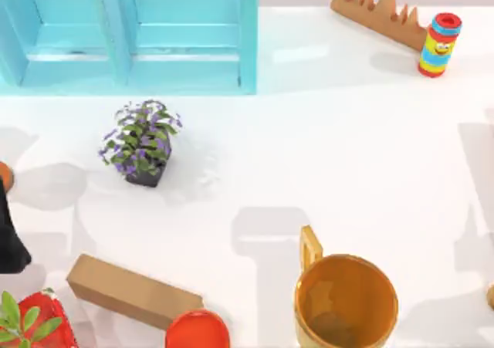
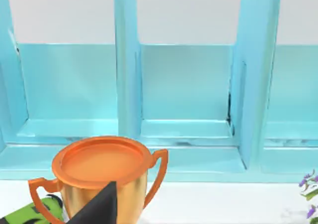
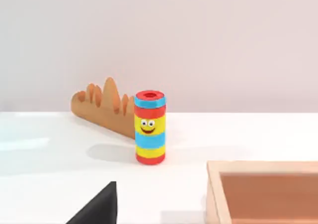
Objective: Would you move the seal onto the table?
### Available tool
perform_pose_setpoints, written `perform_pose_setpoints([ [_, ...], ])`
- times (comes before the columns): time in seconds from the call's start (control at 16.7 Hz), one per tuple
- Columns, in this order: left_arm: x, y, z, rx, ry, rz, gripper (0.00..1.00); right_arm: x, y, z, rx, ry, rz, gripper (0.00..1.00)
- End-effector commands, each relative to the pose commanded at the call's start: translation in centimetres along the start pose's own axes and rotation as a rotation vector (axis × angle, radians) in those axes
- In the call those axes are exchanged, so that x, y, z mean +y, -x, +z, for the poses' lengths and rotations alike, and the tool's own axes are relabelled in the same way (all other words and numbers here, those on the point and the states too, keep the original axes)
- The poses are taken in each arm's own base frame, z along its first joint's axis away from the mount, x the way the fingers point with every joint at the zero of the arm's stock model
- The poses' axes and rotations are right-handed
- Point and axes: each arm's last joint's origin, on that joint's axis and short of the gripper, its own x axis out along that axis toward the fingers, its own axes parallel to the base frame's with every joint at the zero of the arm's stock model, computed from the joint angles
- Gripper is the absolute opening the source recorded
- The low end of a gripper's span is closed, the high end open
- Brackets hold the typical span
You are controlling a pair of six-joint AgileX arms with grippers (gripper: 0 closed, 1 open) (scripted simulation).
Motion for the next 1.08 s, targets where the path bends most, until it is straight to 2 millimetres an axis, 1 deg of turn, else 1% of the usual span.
perform_pose_setpoints([
  [0.12,0.0,0.0,0.0,0.0,0.0,0.0,1.0,0.0,0.0,0.0,0.001,0.0,0.0,1.0],
  [0.24,0.0,0.0,0.0,0.0,0.0,0.0,1.0,-0.2,0.0,0.6,0.029,0.014,-0.017,1.0],
  [0.42,0.0,0.0,0.0,0.0,0.0,0.0,1.0,-0.7,-0.2,2.8,0.144,0.058,-0.066,1.0],
  [0.6,0.0,0.0,0.0,0.0,0.0,0.0,1.0,-1.6,-1.4,5.6,0.357,0.108,-0.118,1.0],
  [0.72,0.0,0.0,0.0,0.0,0.0,0.0,1.0,-2.6,-3.1,7.1,0.557,0.129,-0.141,1.0],
  [0.84,0.0,0.0,0.0,0.0,0.0,0.0,1.0,-4.0,-5.4,7.9,0.784,0.134,-0.147,1.0],
  [0.96,0.0,0.0,0.0,0.0,0.0,0.0,1.0,-5.7,-7.9,8.1,1.01,0.119,-0.135,1.0],
  [1.08,0.0,0.0,0.0,0.0,0.0,0.0,1.0,-7.7,-10.3,7.8,1.209,0.092,-0.109,1.0],
])
